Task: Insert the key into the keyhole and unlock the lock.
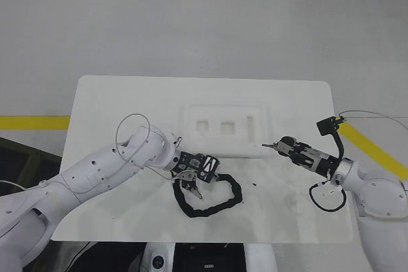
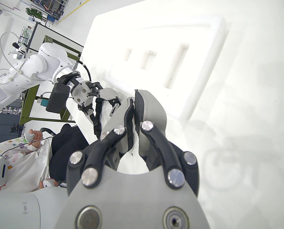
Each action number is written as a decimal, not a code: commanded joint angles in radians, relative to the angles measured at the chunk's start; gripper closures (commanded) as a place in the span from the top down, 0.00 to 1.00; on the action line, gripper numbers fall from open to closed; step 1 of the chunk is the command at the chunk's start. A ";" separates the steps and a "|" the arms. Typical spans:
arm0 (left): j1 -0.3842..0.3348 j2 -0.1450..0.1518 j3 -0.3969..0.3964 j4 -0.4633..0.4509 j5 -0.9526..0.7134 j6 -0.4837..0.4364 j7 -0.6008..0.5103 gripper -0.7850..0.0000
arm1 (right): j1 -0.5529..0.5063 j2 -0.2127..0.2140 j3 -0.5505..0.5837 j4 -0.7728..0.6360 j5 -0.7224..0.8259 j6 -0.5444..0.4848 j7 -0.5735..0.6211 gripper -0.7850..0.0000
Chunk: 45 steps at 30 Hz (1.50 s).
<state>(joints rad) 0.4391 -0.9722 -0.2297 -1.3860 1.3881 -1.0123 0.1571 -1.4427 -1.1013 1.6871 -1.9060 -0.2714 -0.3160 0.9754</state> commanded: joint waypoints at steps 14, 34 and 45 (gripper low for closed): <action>-0.011 -0.055 0.023 0.077 0.030 0.000 0.013 0.88 | 0.000 0.000 0.000 0.000 0.000 0.000 0.000 0.00; 0.001 -0.077 0.002 0.131 0.050 0.000 0.043 0.46 | 0.000 0.000 0.000 0.000 0.000 0.000 0.000 0.00; 0.003 -0.084 -0.003 0.150 0.046 0.000 0.057 0.00 | 0.000 0.000 0.000 0.000 0.000 0.000 0.000 0.00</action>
<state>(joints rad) 0.4418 -1.0562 -0.2325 -1.2383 1.4348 -1.0123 0.2135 -1.4427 -1.1013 1.6871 -1.9060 -0.2714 -0.3160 0.9754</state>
